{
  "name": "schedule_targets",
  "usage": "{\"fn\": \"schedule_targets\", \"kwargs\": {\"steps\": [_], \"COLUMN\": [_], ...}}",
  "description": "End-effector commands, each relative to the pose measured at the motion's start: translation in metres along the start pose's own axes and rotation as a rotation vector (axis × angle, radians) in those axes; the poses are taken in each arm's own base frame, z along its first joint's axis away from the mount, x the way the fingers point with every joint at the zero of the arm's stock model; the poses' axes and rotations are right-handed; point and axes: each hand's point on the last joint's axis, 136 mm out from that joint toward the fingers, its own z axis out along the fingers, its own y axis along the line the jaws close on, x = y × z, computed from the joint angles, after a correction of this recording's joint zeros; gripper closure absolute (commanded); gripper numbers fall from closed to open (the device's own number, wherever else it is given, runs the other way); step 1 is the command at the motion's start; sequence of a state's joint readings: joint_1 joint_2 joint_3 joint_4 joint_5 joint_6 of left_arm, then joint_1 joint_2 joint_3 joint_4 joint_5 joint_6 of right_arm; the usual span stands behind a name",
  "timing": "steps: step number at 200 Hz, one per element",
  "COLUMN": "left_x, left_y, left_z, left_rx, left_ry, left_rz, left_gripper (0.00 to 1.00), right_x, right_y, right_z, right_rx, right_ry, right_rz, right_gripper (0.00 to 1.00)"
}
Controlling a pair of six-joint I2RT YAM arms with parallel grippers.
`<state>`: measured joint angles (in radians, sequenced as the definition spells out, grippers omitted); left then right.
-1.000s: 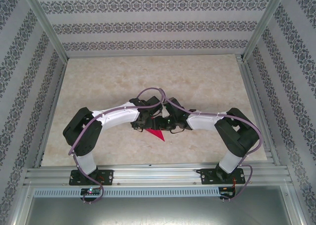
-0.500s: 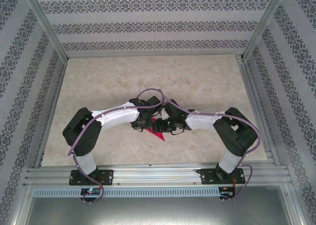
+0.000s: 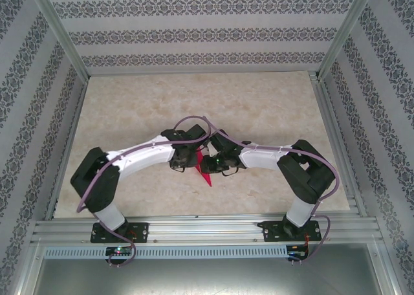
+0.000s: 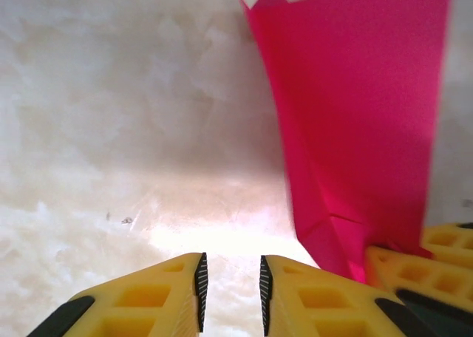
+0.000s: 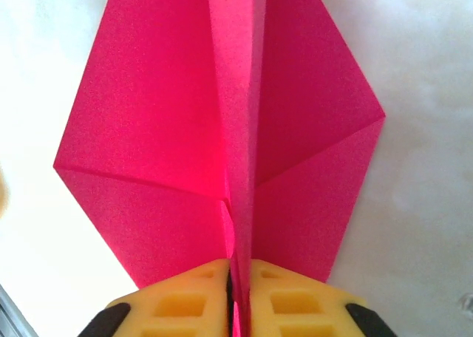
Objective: Fold a paper plane with a square sheet of paper (pick it up from the middle)
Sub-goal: Move a paper plane to the center of the table.
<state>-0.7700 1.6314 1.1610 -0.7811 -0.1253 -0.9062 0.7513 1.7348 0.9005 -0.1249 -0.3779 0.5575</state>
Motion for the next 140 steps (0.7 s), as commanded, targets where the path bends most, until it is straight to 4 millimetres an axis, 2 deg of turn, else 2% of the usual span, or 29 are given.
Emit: {"fn": "schedule_targets", "kwargs": {"steps": [1, 15, 40, 68, 89, 140], "left_x": [-0.022, -0.027, -0.031, -0.028, -0.024, -0.013], "left_y": [0.01, 0.02, 0.044, 0.07, 0.09, 0.119], "left_z": [-0.027, -0.04, -0.059, -0.061, -0.058, -0.048], "left_rx": [0.033, 0.031, 0.026, 0.033, 0.033, 0.062], "left_ry": [-0.132, -0.187, -0.279, -0.316, -0.319, -0.292], "left_rz": [-0.055, -0.083, -0.142, -0.227, -0.293, -0.382], "left_gripper": [0.7, 0.69, 0.66, 0.63, 0.62, 0.6], "right_x": [-0.009, -0.02, -0.041, -0.064, -0.074, -0.092], "right_y": [0.008, 0.006, -0.014, -0.025, -0.029, -0.031], "right_z": [-0.014, -0.025, -0.044, -0.055, -0.05, -0.026], "right_rx": [0.041, 0.095, 0.278, 0.438, 0.506, 0.573], "right_ry": [-0.023, -0.06, -0.137, -0.184, -0.163, -0.119], "right_rz": [-0.039, -0.031, 0.008, 0.04, 0.067, 0.119], "right_gripper": [0.93, 0.94, 0.95, 0.93, 0.91, 0.89]}}
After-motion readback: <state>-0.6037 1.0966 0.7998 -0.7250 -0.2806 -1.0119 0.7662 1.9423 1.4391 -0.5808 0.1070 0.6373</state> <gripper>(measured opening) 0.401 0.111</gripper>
